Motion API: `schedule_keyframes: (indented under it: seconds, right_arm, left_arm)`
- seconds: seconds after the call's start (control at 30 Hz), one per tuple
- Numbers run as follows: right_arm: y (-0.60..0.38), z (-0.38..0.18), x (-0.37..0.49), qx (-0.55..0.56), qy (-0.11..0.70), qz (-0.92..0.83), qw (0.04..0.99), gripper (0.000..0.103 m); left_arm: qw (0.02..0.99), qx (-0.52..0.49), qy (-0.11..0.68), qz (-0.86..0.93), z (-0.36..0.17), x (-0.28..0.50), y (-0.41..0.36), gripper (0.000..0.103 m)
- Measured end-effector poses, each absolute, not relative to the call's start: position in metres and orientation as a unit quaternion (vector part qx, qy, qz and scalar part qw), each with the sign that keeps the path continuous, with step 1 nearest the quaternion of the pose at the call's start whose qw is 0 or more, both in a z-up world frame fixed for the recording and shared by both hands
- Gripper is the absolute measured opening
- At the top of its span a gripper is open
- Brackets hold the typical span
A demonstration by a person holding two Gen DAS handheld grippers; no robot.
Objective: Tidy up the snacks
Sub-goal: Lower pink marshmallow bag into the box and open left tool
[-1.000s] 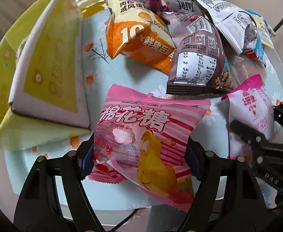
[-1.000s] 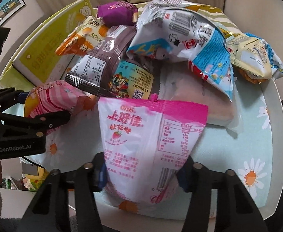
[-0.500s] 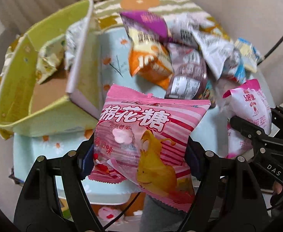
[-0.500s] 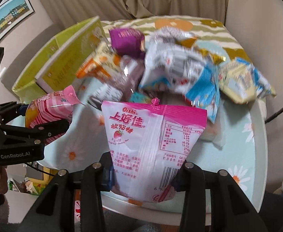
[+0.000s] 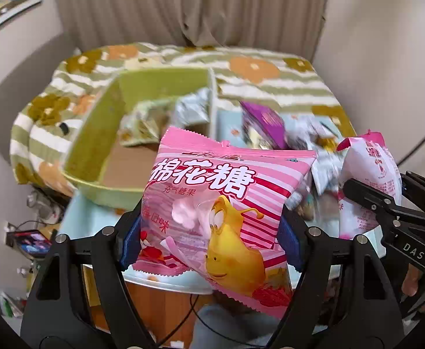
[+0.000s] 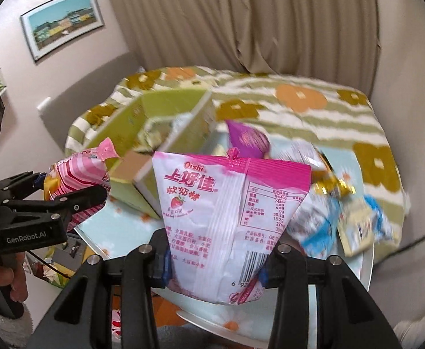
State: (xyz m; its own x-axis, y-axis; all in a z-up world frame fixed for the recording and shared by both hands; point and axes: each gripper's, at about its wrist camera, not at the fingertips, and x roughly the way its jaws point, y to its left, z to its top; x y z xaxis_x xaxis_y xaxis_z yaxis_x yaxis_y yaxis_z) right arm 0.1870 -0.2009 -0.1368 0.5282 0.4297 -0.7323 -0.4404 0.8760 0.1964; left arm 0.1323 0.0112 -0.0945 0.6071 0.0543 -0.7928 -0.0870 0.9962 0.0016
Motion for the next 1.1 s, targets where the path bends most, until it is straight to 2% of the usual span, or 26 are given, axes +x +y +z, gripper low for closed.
schedule_keyframes:
  seconds: [0.23, 0.5, 0.93, 1.0, 1.1]
  right_arm:
    - [-0.156, -0.103, 0.208, -0.017, 0.385, 0.282, 0.878, 0.040]
    - [-0.100, -0.082, 0.248, -0.010, 0.374, 0.283, 0.883, 0.040]
    - [-0.021, -0.117, 0.330, 0.020, 0.431, 0.243, 0.869, 0.040]
    - [-0.014, -0.127, 0.339, 0.024, 0.444, 0.236, 0.864, 0.040]
    - [-0.005, -0.139, 0.349, 0.029, 0.461, 0.228, 0.857, 0.040]
  left_arm:
    - [0.907, -0.034, 0.412, 0.074, -0.067, 0.142, 0.060, 0.075]
    - [0.907, -0.042, 0.412, 0.076, -0.064, 0.194, 0.122, 0.075]
    - [0.877, -0.045, 0.477, 0.039, -0.130, 0.297, 0.199, 0.075]
    - [0.872, -0.046, 0.487, 0.037, -0.142, 0.308, 0.204, 0.080]
    - [0.864, -0.044, 0.500, 0.032, -0.157, 0.316, 0.209, 0.099]
